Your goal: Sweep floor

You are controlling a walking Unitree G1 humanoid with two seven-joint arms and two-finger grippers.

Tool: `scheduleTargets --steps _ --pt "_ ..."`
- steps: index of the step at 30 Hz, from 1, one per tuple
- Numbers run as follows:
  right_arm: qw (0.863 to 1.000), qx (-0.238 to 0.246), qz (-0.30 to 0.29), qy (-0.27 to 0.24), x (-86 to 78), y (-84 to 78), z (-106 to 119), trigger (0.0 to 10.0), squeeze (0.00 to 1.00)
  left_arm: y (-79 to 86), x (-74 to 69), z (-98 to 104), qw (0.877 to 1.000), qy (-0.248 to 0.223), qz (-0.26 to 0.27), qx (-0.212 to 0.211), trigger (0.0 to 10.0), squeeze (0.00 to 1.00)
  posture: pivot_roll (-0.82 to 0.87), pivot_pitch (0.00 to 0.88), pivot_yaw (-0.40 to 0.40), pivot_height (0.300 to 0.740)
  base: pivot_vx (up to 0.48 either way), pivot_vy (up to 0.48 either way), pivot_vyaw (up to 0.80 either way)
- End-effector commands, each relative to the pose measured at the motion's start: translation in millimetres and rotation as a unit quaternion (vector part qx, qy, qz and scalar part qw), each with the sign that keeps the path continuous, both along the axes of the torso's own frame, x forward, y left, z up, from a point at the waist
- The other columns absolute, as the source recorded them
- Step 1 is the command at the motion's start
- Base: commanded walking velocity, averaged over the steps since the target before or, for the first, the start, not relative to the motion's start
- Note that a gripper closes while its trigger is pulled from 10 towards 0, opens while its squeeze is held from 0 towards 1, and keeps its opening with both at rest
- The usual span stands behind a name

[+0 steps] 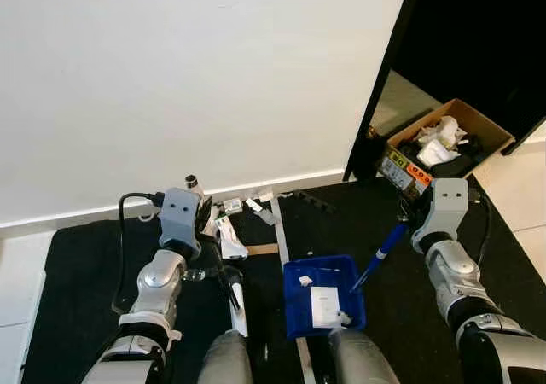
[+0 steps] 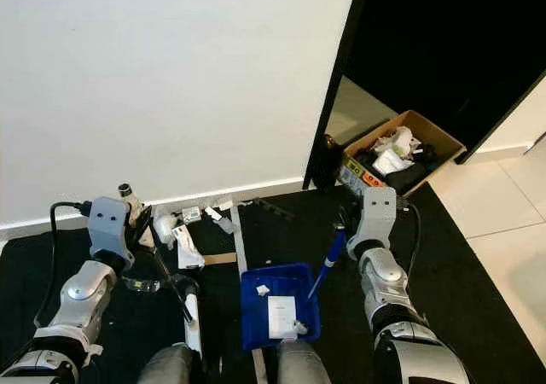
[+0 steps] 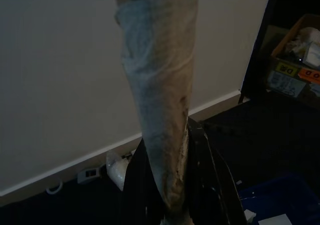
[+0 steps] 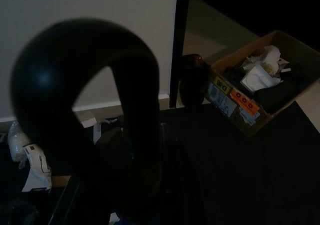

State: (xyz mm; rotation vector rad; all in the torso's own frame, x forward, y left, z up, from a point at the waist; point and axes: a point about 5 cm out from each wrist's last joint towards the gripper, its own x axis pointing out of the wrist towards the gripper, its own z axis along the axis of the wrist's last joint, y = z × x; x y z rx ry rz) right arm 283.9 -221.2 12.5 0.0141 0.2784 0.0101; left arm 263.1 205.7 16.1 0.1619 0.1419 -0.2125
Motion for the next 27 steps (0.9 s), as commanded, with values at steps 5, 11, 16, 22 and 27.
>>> scheduleTargets --steps 5,11,16,22,27 --pt "1.000 -0.007 0.007 -0.002 2.7 -0.6 2.7 10.0 0.00 9.7 -7.2 -8.1 0.999 0.027 0.013 0.018 10.0 0.00 0.05 0.000 -0.027 0.740 0.000 0.000 0.00" --pt "1.000 -0.009 0.010 -0.003 3.0 -1.4 3.4 10.0 0.00 10.8 -7.5 -8.2 0.999 0.027 0.016 0.018 10.0 0.00 0.04 0.000 -0.023 0.740 0.000 0.000 0.00" --pt "1.000 -0.008 0.005 -0.002 1.0 -3.1 2.0 10.0 0.00 10.4 -6.7 -8.3 0.999 0.027 0.018 0.017 10.0 0.00 0.05 0.000 -0.021 0.740 0.000 0.000 0.00" --pt "1.000 -0.002 -0.001 0.003 -4.2 -0.6 -3.3 10.0 0.00 10.6 -9.2 -9.7 0.999 0.028 0.019 0.017 10.0 0.00 0.05 0.000 -0.017 0.740 0.000 0.000 0.00" --pt "1.000 -0.001 0.000 0.004 -5.0 1.4 -4.6 10.0 0.00 11.6 -8.6 -8.9 0.999 0.026 0.025 0.015 10.0 0.00 0.05 0.000 -0.018 0.740 0.000 0.000 0.00"
